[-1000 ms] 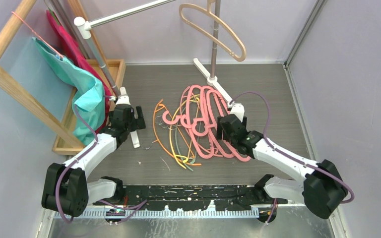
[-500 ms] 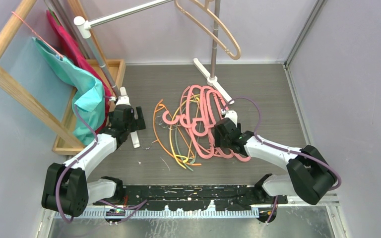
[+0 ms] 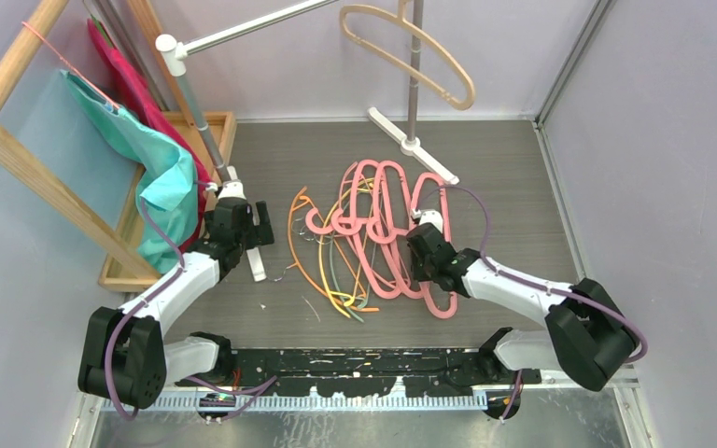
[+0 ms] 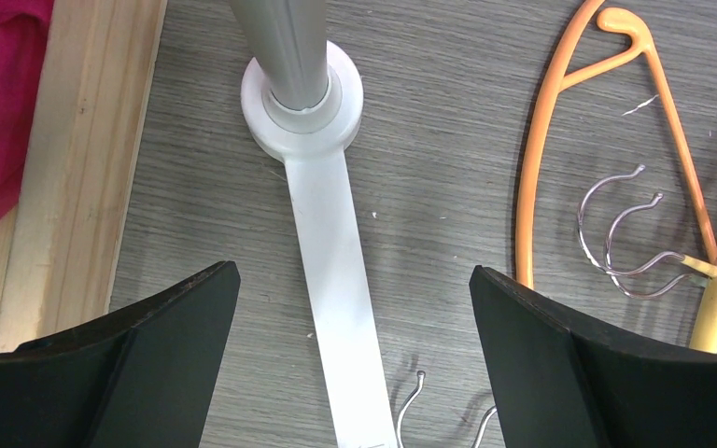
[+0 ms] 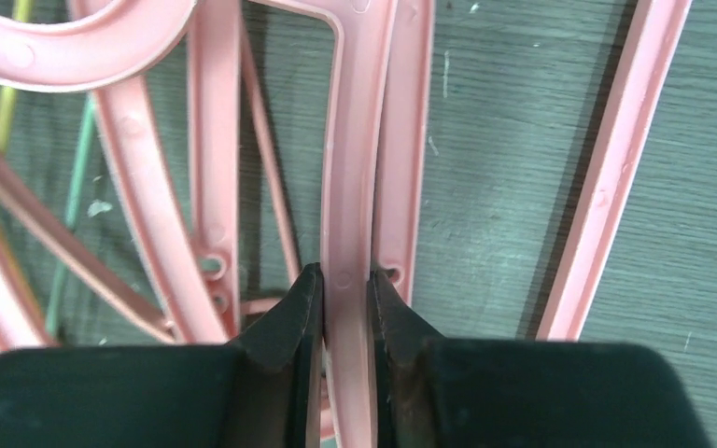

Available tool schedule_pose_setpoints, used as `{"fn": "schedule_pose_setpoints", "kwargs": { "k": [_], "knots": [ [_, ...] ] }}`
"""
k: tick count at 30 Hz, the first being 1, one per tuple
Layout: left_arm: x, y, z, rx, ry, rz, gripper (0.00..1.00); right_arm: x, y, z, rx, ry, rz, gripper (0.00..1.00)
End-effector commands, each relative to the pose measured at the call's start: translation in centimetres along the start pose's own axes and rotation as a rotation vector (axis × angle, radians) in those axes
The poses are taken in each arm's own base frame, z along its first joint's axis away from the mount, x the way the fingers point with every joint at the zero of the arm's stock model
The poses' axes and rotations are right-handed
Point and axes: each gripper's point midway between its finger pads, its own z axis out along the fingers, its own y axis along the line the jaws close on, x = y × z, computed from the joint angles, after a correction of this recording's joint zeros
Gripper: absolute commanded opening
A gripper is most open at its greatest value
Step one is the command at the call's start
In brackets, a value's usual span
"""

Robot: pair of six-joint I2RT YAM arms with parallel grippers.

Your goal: Organize the hangers

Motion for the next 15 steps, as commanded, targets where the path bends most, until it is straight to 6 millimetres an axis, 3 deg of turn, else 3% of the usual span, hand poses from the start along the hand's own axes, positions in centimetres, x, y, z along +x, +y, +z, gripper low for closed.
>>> {"fn": "schedule_pose_setpoints", "kwargs": {
  "k": [1, 11, 15],
  "knots": [
    [-1.6, -0.2, -0.3, 0.009, -0.059, -0.028, 0.98, -4.9, 3.4, -3.3, -0.156, -0.082, 0.067, 0.01],
    [-1.6, -0.2, -0.3, 0.004, -0.06, -0.029, 0.98, -12.4, 13.4, -12.6, -0.697, -0.142, 0.105, 0.01],
    [-1.6, -0.2, -0.3, 0.005, -0.057, -0.028, 0.98, -17.4, 16.7, -15.6, -0.86, -0.244, 0.127, 0.01]
  ]
}}
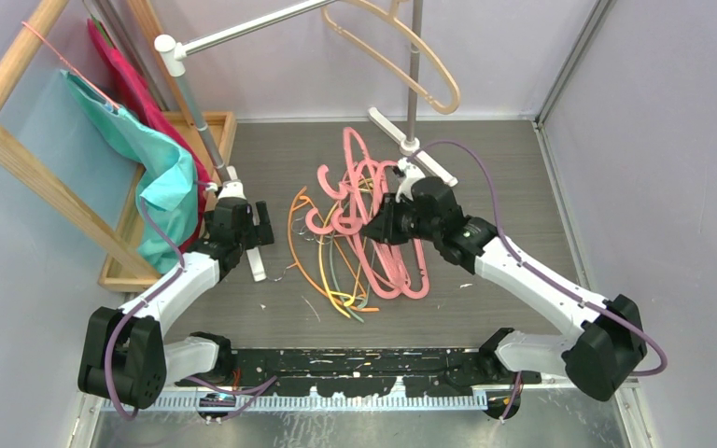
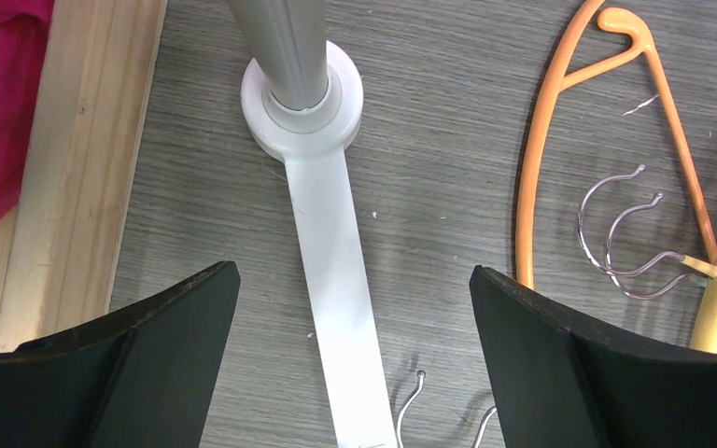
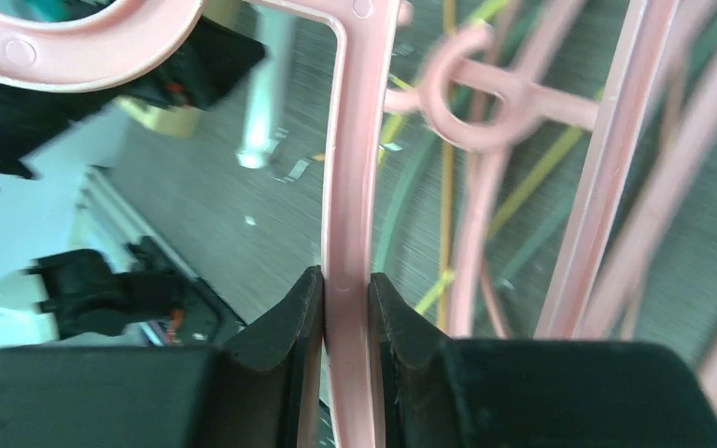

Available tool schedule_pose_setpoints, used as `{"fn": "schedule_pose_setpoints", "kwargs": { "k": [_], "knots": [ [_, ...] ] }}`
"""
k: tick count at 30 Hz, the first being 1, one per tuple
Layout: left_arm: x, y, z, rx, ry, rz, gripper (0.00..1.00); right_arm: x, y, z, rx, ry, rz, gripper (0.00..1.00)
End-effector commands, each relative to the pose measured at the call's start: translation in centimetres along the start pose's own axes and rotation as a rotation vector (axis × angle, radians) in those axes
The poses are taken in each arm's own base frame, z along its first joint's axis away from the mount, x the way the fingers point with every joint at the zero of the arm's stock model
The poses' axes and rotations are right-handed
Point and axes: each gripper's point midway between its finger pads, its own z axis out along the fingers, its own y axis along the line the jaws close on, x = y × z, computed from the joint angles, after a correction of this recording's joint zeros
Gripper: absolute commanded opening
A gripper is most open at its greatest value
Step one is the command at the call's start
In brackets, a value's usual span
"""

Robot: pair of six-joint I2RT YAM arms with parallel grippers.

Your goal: Organize the hangers

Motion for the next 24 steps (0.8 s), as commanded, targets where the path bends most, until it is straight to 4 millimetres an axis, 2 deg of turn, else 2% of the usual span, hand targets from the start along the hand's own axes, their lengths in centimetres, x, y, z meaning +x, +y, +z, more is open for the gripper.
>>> {"fn": "schedule_pose_setpoints", "kwargs": {
  "k": [1, 5, 10, 13, 16, 19, 24],
  "knots": [
    [-1.5, -0.2, -0.3, 0.005, -0.057, -0.027, 0.98, -6.9, 8.6, -0.8, -0.329, -0.132, 0.0, 0.01],
    [-1.7, -0.2, -0.3, 0.005, -0.059, -0.028, 0.98, -12.4, 13.6, -0.9, -0.493, -0.22, 0.0, 0.01],
    [-1.7, -0.3, -0.1, 0.005, -0.054, -0.027, 0.98, -19.9, 18.4, -1.1, -0.608, -0.352, 0.004, 0.01],
    [-1.6, -0.3, 0.0, 0.004, -0.051, -0.024, 0.98, -23.1, 20.8, -0.9, -0.698, -0.395, 0.033, 0.01],
    [-1.6, -0.2, -0.1, 0.003, -0.054, -0.024, 0.98, -25.5, 22.9, -0.9, -0.776, -0.422, 0.05, 0.01],
    [-1.6, -0.2, -0.2, 0.005, -0.056, -0.025, 0.98, -27.0, 23.5, -0.1, -0.801, -0.436, 0.072, 0.01],
    [-1.7, -0.2, -0.3, 0.006, -0.061, -0.026, 0.98, -29.1, 22.0, 2.3, -0.771, -0.465, 0.145, 0.01]
  ]
}}
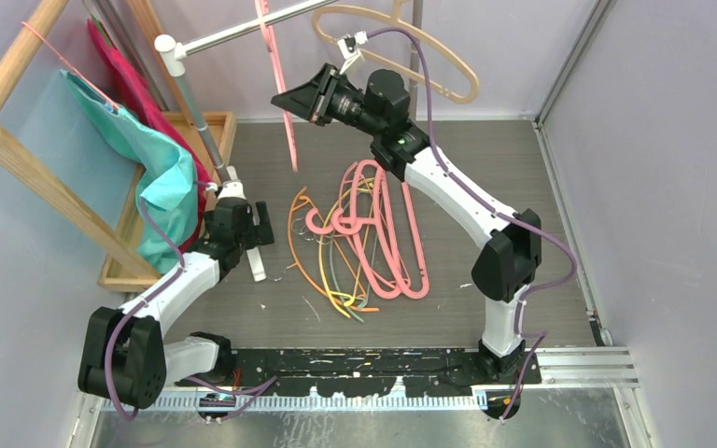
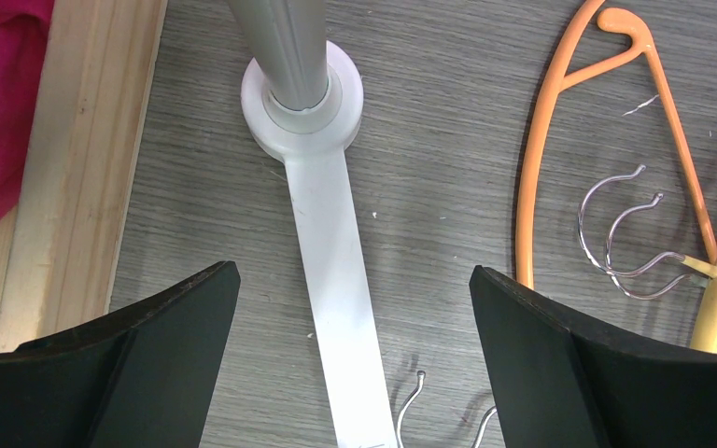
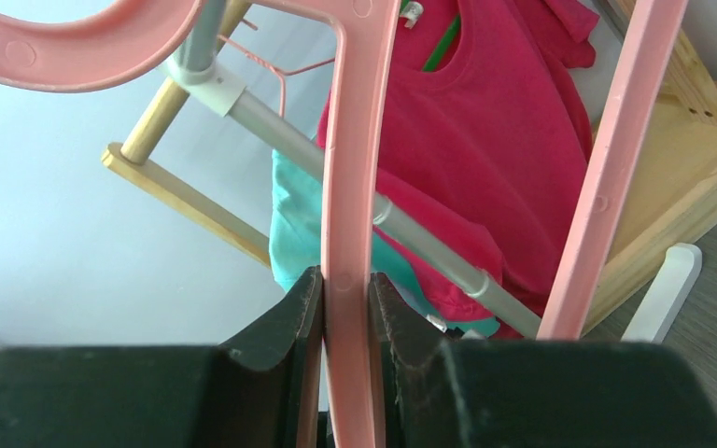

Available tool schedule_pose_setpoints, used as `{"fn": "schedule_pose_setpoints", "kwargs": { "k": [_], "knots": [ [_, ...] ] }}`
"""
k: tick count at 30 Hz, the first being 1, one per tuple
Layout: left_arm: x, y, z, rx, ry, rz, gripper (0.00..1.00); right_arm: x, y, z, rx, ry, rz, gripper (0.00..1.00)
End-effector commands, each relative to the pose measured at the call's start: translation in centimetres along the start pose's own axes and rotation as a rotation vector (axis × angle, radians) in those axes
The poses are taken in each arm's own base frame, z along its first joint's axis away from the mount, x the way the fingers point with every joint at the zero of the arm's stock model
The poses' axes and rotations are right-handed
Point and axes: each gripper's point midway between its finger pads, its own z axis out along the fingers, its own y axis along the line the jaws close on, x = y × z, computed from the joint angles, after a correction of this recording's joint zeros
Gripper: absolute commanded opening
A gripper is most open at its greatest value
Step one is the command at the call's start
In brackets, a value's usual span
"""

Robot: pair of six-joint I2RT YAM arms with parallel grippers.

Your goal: Organize the hangers

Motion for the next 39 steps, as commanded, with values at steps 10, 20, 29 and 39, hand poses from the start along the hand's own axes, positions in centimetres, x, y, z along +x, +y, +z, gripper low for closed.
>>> {"fn": "schedule_pose_setpoints", "kwargs": {
  "k": [10, 20, 29, 39],
  "knots": [
    [-1.7, -0.3, -0.2, 0.008, -0.06, -0.024, 0.98, -6.4, -1.6, -0.3, 0.044, -0.197, -0.01, 0.01],
    [-1.6, -0.1, -0.4, 0.006, -0.062, -0.025, 0.98, -10.0, -6.4, -2.7, 0.159, -0.285, 0.007, 0.01],
    [-1.6, -0.3, -0.2, 0.008, -0.056, -0.021, 0.98, -9.6, -7.2, -4.9, 0.154, -0.276, 0.026, 0.36],
    [-1.6, -0.3, -0.2, 0.011, -0.056, -0.022, 0.98, -6.8, -6.9, -10.2, 0.275, -0.265, -0.09, 0.69]
  ]
}}
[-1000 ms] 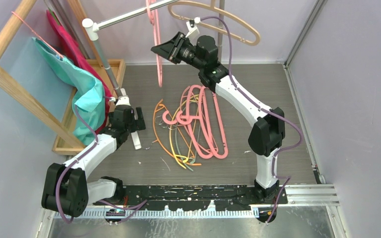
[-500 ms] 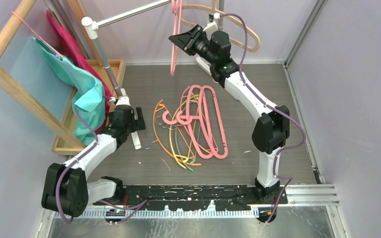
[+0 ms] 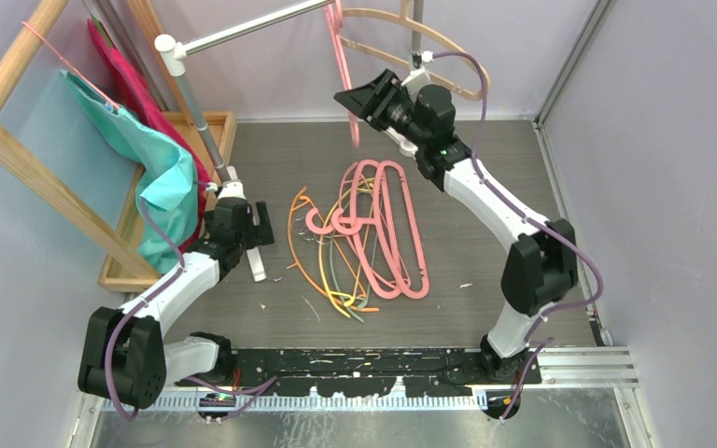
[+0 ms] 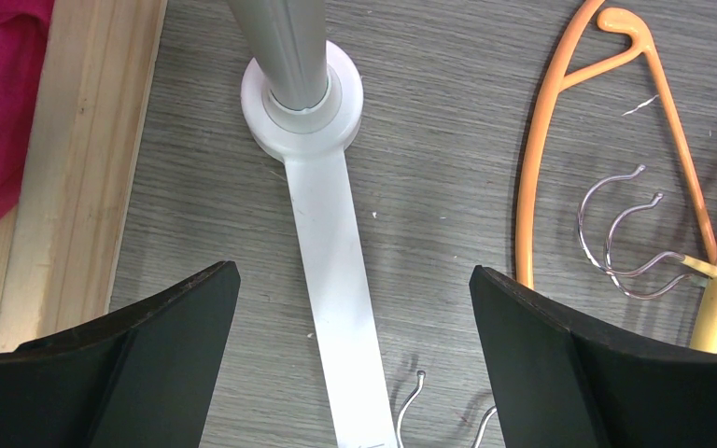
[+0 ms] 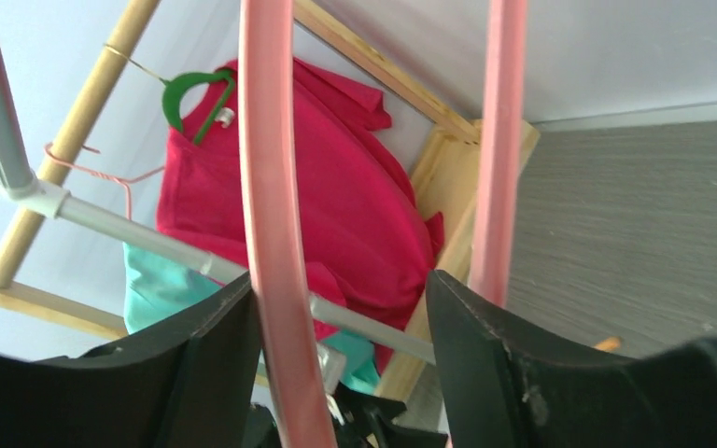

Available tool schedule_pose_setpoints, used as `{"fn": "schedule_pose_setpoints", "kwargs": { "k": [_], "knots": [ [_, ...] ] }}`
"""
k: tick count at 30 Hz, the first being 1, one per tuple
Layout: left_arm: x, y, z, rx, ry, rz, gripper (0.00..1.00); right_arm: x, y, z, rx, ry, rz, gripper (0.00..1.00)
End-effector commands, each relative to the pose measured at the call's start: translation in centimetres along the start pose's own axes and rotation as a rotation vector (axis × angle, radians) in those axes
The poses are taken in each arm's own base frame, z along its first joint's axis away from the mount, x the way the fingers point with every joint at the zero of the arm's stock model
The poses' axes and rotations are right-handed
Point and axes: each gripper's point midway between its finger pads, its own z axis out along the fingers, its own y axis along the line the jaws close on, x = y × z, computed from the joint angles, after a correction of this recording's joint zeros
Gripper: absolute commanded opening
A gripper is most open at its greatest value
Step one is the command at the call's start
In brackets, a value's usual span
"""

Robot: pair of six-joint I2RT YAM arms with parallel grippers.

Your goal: Organize the hangers

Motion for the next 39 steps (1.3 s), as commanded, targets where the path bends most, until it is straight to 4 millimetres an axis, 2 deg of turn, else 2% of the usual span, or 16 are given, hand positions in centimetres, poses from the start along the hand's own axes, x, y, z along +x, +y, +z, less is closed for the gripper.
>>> {"fn": "schedule_pose_setpoints", "kwargs": {
  "k": [1, 2, 4, 8, 12, 16, 18, 20, 22, 24, 26, 27, 29, 31, 33, 39],
  "knots": [
    [-1.6, -0.4, -0.1, 0.013, -0.054, -0.02, 0.98, -2.0, 3.5, -4.6, -0.012, -0.088, -0.157, 0.72],
    [-1.6, -0.4, -0.1, 0.014, -0.054, -0.02, 0.98, -2.3, 3.5, -5.8, 0.013, -0.105, -0.187, 0.75],
    [-1.6, -0.4, -0.1, 0.015, -0.052, -0.019, 0.98, -2.2, 2.3, -7.7, 0.089, -0.123, -0.251, 0.78],
    [-1.7, -0.5, -0.1, 0.017, -0.054, -0.021, 0.98, -2.6, -0.9, -11.8, 0.275, -0.172, -0.371, 0.84],
    [-1.6, -0.5, -0.1, 0.018, -0.053, -0.02, 0.98, -3.4, -3.9, -15.9, 0.466, -0.218, -0.474, 0.85],
    [-1.7, -0.5, -0.1, 0.019, -0.053, -0.021, 0.98, -2.2, -7.1, -19.2, 0.627, -0.199, -0.525, 0.86],
    [-1.6, -0.5, -0.1, 0.019, -0.052, -0.019, 0.98, -0.3, -9.0, -20.4, 0.685, -0.136, -0.53, 0.86],
    [-1.6, -0.5, -0.1, 0.018, -0.051, -0.02, 0.98, 2.9, -11.1, -21.2, 0.719, -0.037, -0.519, 0.85],
    [-1.6, -0.5, -0.1, 0.017, -0.052, -0.02, 0.98, 7.1, -13.1, -22.0, 0.742, 0.077, -0.5, 0.83],
    [-1.6, -0.5, -0.2, 0.017, -0.053, -0.02, 0.98, 12.1, -15.4, -23.3, 0.764, 0.205, -0.487, 0.8],
    [-1.6, -0.5, -0.2, 0.017, -0.052, -0.021, 0.98, 16.7, -16.5, -24.4, 0.766, 0.322, -0.486, 0.77],
    [-1.5, -0.4, -0.2, 0.015, -0.052, -0.021, 0.98, 18.6, -17.1, -25.0, 0.777, 0.381, -0.488, 0.76],
    [-1.5, -0.4, -0.2, 0.015, -0.052, -0.021, 0.98, 21.3, -17.9, -26.0, 0.786, 0.464, -0.494, 0.76],
    [-1.5, -0.4, -0.2, 0.015, -0.051, -0.02, 0.98, 22.9, -18.5, -26.6, 0.785, 0.524, -0.494, 0.73],
    [-1.5, -0.4, -0.2, 0.015, -0.051, -0.021, 0.98, 23.7, -18.8, -26.9, 0.787, 0.555, -0.493, 0.72],
    [-1.6, -0.4, -0.3, 0.015, -0.054, -0.023, 0.98, 24.0, -19.9, -27.0, 0.815, 0.572, -0.523, 0.69]
  ]
}}
